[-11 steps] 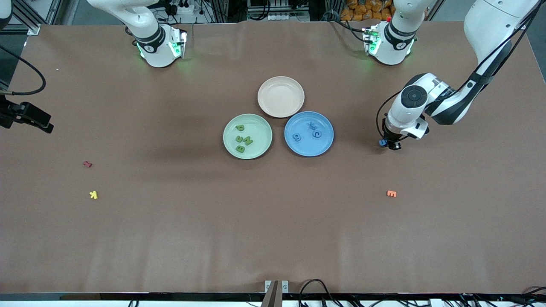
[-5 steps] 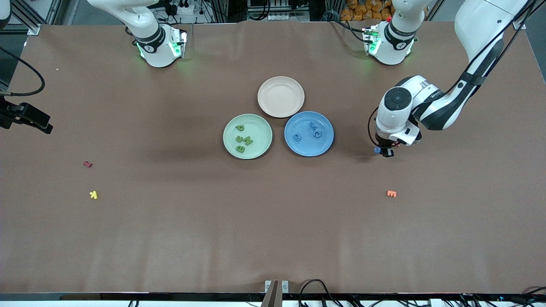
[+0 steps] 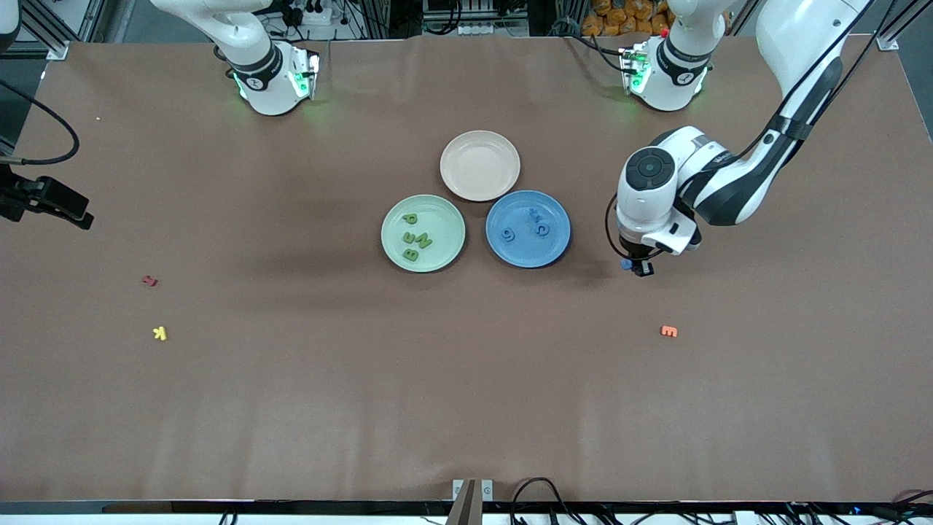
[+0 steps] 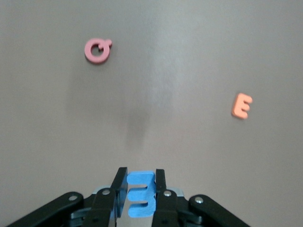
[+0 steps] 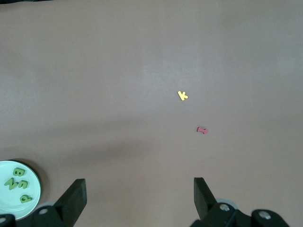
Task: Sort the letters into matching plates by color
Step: 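Carry the m with the left gripper and release it on the blue plate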
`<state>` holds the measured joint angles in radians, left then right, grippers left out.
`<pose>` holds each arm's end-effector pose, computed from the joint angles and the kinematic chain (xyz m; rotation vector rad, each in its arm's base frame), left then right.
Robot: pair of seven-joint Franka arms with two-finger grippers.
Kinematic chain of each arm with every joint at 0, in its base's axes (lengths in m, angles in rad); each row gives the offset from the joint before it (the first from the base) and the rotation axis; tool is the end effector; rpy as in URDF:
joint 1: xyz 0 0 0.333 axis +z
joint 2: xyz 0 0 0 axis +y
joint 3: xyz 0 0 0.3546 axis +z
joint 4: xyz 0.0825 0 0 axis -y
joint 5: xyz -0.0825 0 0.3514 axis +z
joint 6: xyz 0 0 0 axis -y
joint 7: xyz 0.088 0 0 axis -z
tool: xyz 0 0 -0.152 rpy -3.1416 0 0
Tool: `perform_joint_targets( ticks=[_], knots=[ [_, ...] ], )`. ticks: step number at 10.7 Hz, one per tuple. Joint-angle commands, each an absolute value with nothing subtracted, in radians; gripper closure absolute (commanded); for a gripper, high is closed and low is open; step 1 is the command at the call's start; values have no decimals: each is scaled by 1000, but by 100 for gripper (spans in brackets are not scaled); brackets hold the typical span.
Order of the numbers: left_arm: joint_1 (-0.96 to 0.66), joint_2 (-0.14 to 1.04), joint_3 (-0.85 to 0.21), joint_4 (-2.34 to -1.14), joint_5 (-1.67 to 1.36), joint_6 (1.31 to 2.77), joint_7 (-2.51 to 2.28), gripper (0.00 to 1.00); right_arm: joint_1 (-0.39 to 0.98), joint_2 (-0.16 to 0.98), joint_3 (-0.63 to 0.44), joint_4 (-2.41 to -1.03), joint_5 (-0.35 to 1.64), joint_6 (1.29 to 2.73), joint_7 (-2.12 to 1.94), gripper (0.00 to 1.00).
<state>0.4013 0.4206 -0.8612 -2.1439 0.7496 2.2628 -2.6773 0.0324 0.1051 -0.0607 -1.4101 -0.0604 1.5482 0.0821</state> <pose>0.5089 -0.1970 0.2747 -1.9839 -2.3110 -0.3439 0.5580 -0.0230 0.6303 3.0705 -0.1726 0.0538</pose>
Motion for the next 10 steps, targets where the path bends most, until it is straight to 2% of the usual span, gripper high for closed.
perform_joint_targets(
  ticks=[1, 10],
  knots=[
    [315, 433, -858, -2069, 675, 2226, -2694, 100, 9, 120, -41, -1384, -63, 1534, 84, 0],
    [75, 506, -851, -2003, 640, 2226, -2770, 100, 9, 117, -44, -1376, -71, 1529, 75, 0]
  ],
)
